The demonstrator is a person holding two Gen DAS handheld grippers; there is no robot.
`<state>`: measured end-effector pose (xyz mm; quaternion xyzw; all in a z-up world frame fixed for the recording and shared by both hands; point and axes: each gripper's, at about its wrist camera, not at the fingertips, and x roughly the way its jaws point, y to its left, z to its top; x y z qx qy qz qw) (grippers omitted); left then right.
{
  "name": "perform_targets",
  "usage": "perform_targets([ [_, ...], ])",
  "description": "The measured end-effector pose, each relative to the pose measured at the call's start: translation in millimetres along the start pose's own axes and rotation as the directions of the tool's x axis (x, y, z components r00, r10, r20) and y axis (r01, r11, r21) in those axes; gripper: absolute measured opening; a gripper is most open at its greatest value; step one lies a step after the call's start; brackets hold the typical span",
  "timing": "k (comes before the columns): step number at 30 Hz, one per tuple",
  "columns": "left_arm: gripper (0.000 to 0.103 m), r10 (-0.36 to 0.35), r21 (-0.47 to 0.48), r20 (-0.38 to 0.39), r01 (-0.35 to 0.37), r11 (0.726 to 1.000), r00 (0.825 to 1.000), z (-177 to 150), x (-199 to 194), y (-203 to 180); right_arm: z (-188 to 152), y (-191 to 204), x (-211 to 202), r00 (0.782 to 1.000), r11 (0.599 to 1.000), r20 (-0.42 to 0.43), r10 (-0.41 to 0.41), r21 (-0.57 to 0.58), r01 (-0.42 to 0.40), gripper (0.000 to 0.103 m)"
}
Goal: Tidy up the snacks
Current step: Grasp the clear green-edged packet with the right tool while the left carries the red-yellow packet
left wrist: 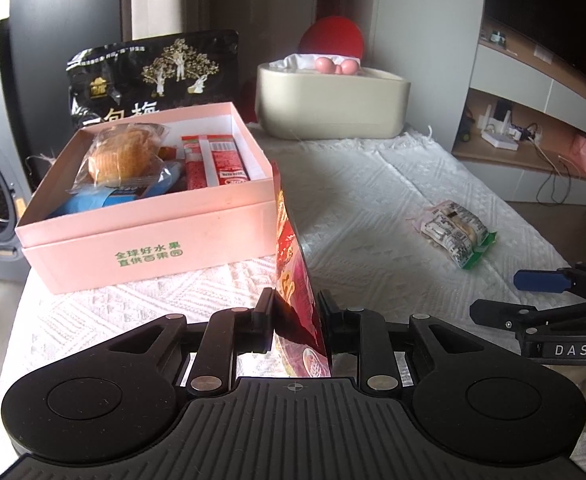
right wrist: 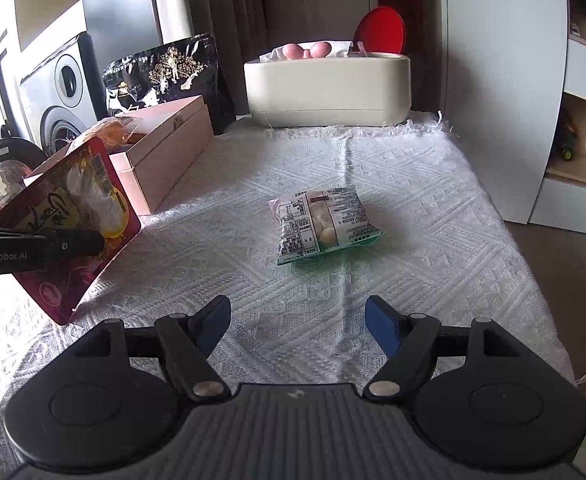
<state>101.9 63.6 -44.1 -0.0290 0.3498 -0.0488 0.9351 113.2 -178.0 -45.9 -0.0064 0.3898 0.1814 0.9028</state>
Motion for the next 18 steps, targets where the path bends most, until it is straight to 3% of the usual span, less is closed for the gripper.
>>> perform_targets([
  [5, 0.027, -0.062, -0.078, 0.029, 0.065, 0.995, 0.998, -7.6, 0.6, 19.6, 9.6, 2.4, 0.6, 1.0, 0.999, 0.009, -0.011, -0.031, 0.011, 0.076],
  [9, 0.027, -0.088, -0.14, 0.049, 0.094, 0.986, 0.995, -12.9, 0.6, 33.8, 32.0, 5.3, 13.8, 0.996, 0.992, 0.046, -0.074, -0.1, 0.078, 0.079],
  [15, 0.027, -0.106, -0.176, 0.053, 0.114, 0.978, 0.993, -16.1, -0.3, 42.2, 57.4, -12.2, 52.4, 0.998, 0.999, -0.04, -0.042, -0.017, 0.041, 0.079],
  [18, 0.027, -0.117, -0.202, 0.047, 0.124, 0.972, 0.992, -16.5, 0.1, 46.3, 56.7, -13.8, 55.7, 0.998, 0.999, -0.05, -0.042, -0.01, 0.041, 0.068],
])
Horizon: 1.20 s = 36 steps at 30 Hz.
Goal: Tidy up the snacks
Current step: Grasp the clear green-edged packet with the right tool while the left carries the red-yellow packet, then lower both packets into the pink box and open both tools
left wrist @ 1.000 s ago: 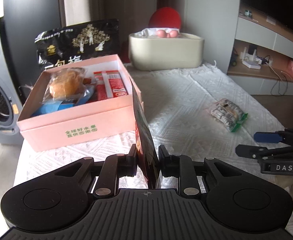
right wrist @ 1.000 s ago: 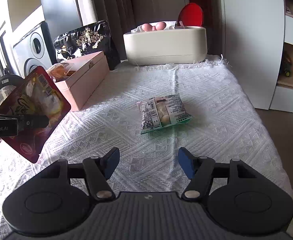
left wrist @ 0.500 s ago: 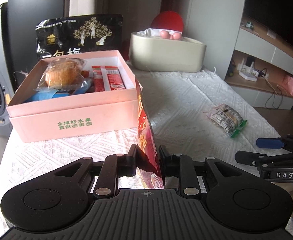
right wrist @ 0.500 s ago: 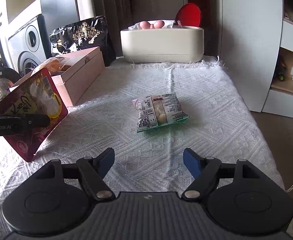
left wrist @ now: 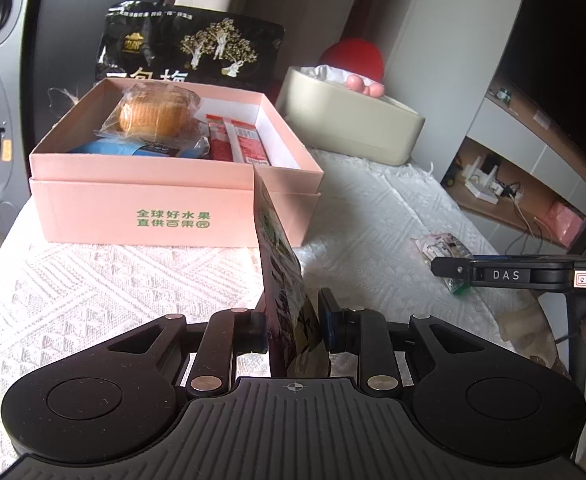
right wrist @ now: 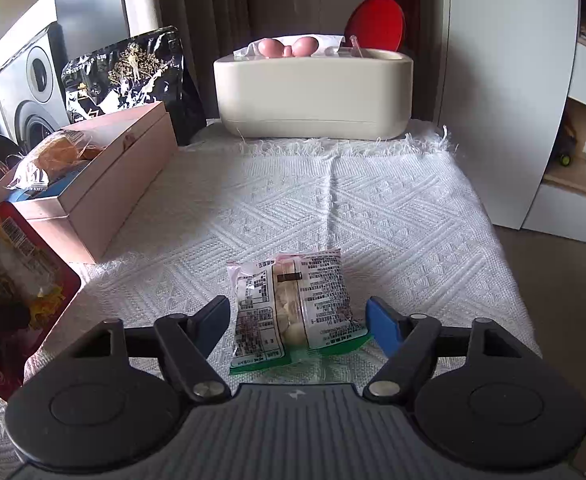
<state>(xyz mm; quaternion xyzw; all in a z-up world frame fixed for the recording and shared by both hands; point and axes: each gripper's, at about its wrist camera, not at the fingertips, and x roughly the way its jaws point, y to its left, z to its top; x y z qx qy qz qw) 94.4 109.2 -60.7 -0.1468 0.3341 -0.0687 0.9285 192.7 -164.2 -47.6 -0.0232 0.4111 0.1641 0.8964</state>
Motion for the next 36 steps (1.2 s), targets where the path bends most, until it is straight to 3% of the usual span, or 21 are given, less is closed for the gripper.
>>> perform_targets([
  [3, 0.027, -0.005, -0.017, -0.004, 0.005, 1.0, 1.0, -0.6, -0.4, 2.7, -5.8, 5.2, -14.3, 1.0, 1.0, 0.024, 0.001, -0.027, 0.0, 0.067],
  [5, 0.027, -0.006, -0.017, -0.005, 0.006, 1.0, 1.0, -2.0, -2.6, 2.2, -10.3, 13.4, -28.2, 0.999, 0.997, 0.04, 0.0, -0.072, 0.003, 0.056],
  [6, 0.027, -0.007, -0.014, -0.005, 0.007, 1.0, 1.0, -3.2, -4.9, 1.3, -12.6, 17.7, -37.5, 0.999, 0.996, 0.043, 0.014, -0.091, -0.01, 0.056],
  [13, 0.026, -0.028, -0.007, -0.015, 0.028, 1.0, 0.999, -16.2, -32.1, -0.9, -24.0, 41.1, -87.5, 0.974, 0.97, -0.012, 0.228, -0.088, -0.228, 0.056],
  [18, 0.025, -0.063, -0.018, 0.014, 0.063, 0.998, 0.998, -14.5, -62.0, -0.3, -24.4, 68.8, -120.9, 0.959, 0.947, 0.035, 0.28, -0.171, -0.27, 0.056],
  [25, 0.024, -0.083, -0.041, 0.162, 0.091, 0.995, 0.983, 47.7, -73.2, 10.8, -15.0, 91.2, -146.4, 0.95, 0.933, 0.098, 0.298, -0.239, -0.268, 0.056],
  [33, 0.024, -0.1, -0.169, 0.222, 0.139, 0.976, 0.97, 132.7, -9.3, 41.0, -13.5, 92.4, -145.2, 0.96, 0.942, 0.099, 0.263, -0.243, -0.233, 0.056],
  [36, 0.024, -0.062, -0.181, 0.195, 0.098, 0.979, 0.979, 147.9, 19.5, 48.1, -14.2, 89.5, -139.6, 0.964, 0.947, 0.09, 0.251, -0.231, -0.225, 0.056],
])
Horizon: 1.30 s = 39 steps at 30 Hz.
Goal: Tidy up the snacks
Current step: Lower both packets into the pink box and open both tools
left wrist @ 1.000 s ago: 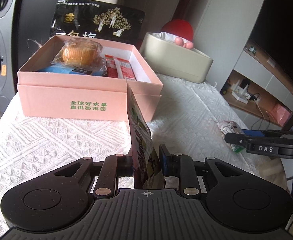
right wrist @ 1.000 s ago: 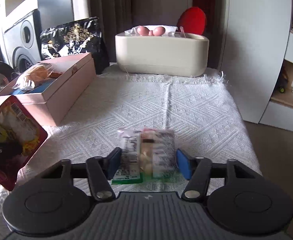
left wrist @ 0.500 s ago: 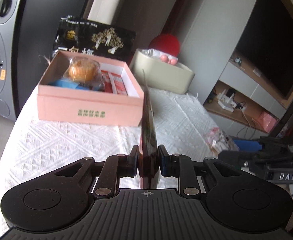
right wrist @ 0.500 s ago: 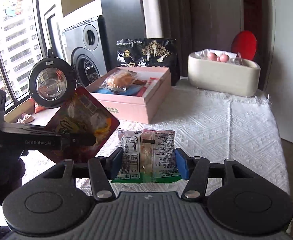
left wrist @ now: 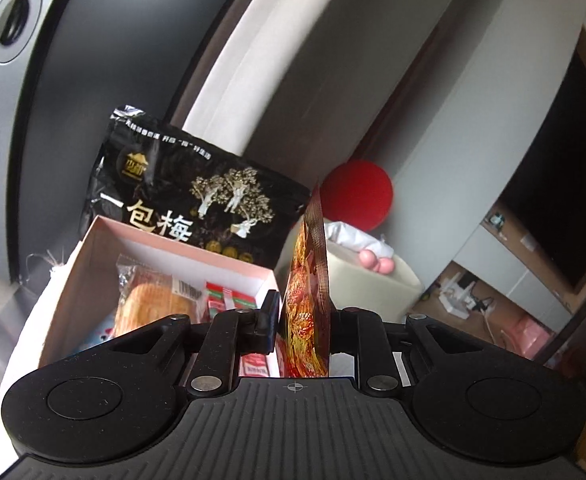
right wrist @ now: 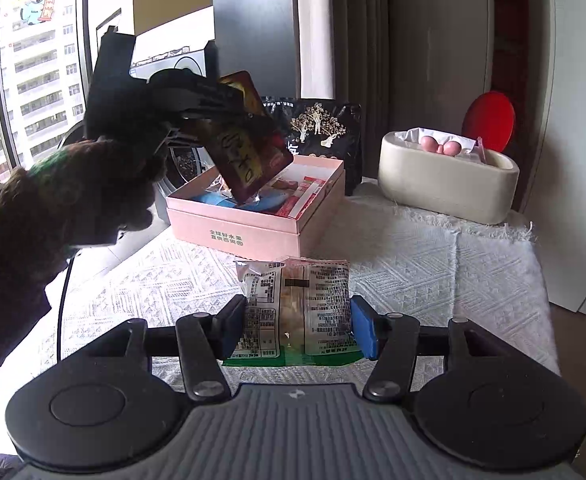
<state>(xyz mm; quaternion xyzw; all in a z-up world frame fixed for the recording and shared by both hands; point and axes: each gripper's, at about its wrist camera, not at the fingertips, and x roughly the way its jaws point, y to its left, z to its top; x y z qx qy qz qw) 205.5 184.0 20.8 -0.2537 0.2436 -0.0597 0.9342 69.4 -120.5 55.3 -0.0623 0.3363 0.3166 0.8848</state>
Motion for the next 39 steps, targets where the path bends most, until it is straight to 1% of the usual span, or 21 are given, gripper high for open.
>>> perform_targets([
  [2, 0.024, 0.038, 0.024, -0.063, -0.036, 0.999, 0.997, -0.9, 21.4, 5.7, -2.0, -2.6, 4.0, 1.0, 1.0, -0.011, 0.002, 0.008, -0.002, 0.056],
  [4, 0.023, 0.087, 0.061, -0.104, -0.081, 0.995, 0.991, -6.6, 35.5, 10.2, -3.5, -5.0, 9.4, 1.0, 1.0, -0.024, 0.004, 0.013, -0.004, 0.056],
  [7, 0.025, 0.19, 0.156, -0.096, -0.174, 0.972, 0.977, -14.4, 44.3, 11.0, -3.5, -7.8, 20.8, 0.999, 1.0, -0.044, 0.009, 0.027, -0.008, 0.056],
  [8, 0.026, 0.197, 0.168, -0.092, -0.18, 0.969, 0.976, -15.5, 44.6, 12.1, -3.2, -7.9, 25.1, 0.999, 0.999, -0.05, 0.012, 0.031, -0.01, 0.056],
  [11, 0.027, 0.194, 0.18, -0.081, -0.177, 0.968, 0.978, -15.5, 41.4, 14.3, -2.1, -5.0, 38.6, 0.997, 0.999, -0.068, 0.021, 0.033, -0.019, 0.056],
  [14, 0.027, 0.219, 0.245, -0.033, -0.205, 0.948, 0.975, -14.3, 36.8, 7.2, -0.6, -0.4, 52.4, 0.996, 0.999, -0.081, 0.033, 0.023, -0.031, 0.056],
  [17, 0.027, 0.217, 0.29, -0.005, -0.206, 0.935, 0.976, -9.3, 32.5, 1.6, 13.5, 1.8, 65.9, 0.998, 0.999, -0.061, 0.035, 0.01, -0.035, 0.056],
  [22, 0.026, 0.182, 0.296, 0.015, -0.178, 0.938, 0.983, 3.5, 23.1, 2.5, 57.6, 0.4, 97.0, 1.0, 0.999, 0.014, 0.025, 0.023, -0.025, 0.056],
  [25, 0.026, 0.14, 0.256, 0.016, -0.139, 0.957, 0.99, 11.1, 15.8, 11.9, 79.1, 2.2, 129.8, 1.0, 0.999, 0.02, 0.005, 0.036, -0.005, 0.056],
  [28, 0.026, 0.105, 0.158, 0.036, -0.11, 0.981, 0.994, 18.3, 4.7, 32.5, 103.2, -2.0, 170.8, 1.0, 0.996, -0.017, 0.012, 0.088, -0.01, 0.056],
  [30, 0.026, 0.091, 0.127, 0.019, -0.093, 0.988, 0.996, 18.9, 3.3, 44.4, 119.6, -6.0, 196.3, 0.999, 0.992, -0.041, 0.023, 0.123, -0.017, 0.056],
  [32, 0.026, 0.081, 0.151, -0.029, -0.075, 0.986, 0.996, 14.0, 8.2, 49.8, 133.0, -6.6, 219.3, 0.998, 0.993, -0.061, 0.014, 0.116, -0.007, 0.056],
  [33, 0.026, 0.087, 0.173, -0.049, -0.077, 0.982, 0.995, 9.9, 11.4, 50.6, 139.2, -6.4, 232.6, 0.997, 0.994, -0.074, 0.002, 0.109, 0.006, 0.056],
  [35, 0.026, 0.119, 0.226, -0.077, -0.099, 0.969, 0.99, 0.6, 17.7, 50.5, 149.3, -8.4, 255.0, 0.993, 0.993, -0.115, 0.008, 0.119, 0.006, 0.056],
  [37, 0.026, 0.14, 0.269, -0.067, -0.117, 0.956, 0.988, -7.1, 17.2, 49.4, 153.4, -14.6, 274.8, 0.985, 0.985, -0.172, 0.035, 0.171, -0.006, 0.056],
  [39, 0.026, 0.165, 0.3, -0.051, -0.143, 0.943, 0.985, -11.9, 13.5, 47.8, 154.4, -20.6, 287.9, 0.977, 0.977, -0.202, 0.066, 0.212, -0.022, 0.056],
])
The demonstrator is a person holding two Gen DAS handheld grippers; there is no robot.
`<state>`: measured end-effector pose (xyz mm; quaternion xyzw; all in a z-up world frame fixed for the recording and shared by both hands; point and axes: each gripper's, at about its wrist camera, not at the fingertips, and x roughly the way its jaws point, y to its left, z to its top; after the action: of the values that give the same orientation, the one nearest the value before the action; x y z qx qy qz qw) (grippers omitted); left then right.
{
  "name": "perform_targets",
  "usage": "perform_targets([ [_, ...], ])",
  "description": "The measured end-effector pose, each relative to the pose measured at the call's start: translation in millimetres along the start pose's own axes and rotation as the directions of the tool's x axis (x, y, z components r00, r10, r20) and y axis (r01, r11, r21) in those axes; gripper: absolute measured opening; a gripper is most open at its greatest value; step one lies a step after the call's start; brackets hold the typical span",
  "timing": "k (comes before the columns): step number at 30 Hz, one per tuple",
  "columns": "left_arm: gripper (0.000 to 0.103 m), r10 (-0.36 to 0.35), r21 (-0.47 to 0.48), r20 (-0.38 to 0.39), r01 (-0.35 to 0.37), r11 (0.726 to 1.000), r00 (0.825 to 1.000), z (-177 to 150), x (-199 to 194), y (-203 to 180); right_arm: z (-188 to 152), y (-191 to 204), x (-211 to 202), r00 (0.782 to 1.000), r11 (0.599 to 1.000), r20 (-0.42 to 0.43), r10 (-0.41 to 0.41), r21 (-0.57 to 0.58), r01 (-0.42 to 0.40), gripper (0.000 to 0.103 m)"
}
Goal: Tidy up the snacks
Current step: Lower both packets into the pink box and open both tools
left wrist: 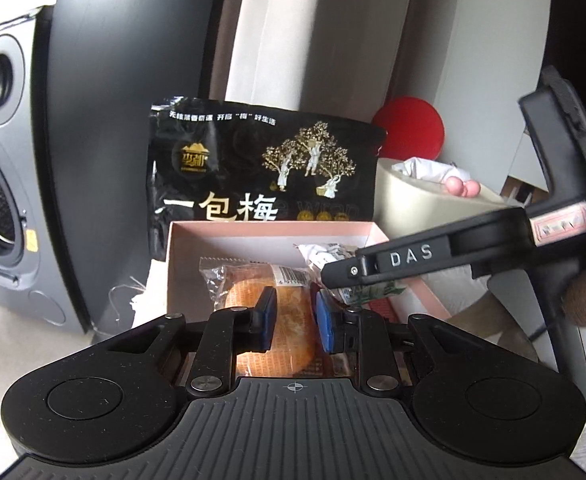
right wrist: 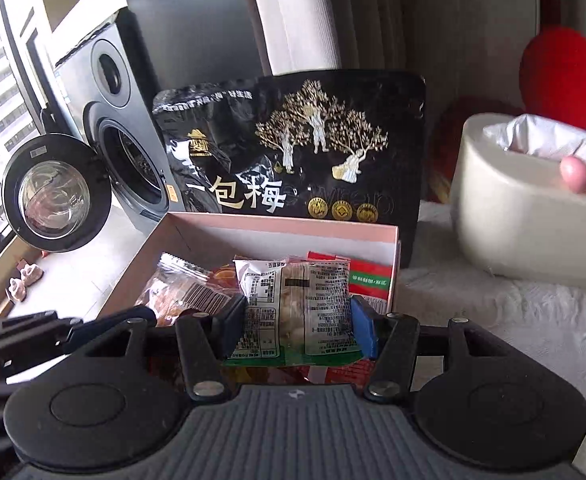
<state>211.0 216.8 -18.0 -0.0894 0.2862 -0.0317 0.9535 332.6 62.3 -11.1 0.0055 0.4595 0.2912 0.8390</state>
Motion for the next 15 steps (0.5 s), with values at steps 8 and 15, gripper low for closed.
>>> perform_targets([
  [8, 0.027, 0.015, -0.039, 0.052, -0.013, 0.999, 0.999, -12.5, -24.6, 3.2, 11.2, 6.1, 15.3, 0.996, 0.997, -0.047, 0.073, 0.012, -0.073, 0.056],
  [15, 0.027, 0.05, -0.046, 0.024, -0.049, 0.998, 0.998, -14.4, -20.2, 9.2, 13.2, 13.4, 24.2, 0.996, 0.999, -0.079, -0.035, -0.038, 0.032, 0.056],
])
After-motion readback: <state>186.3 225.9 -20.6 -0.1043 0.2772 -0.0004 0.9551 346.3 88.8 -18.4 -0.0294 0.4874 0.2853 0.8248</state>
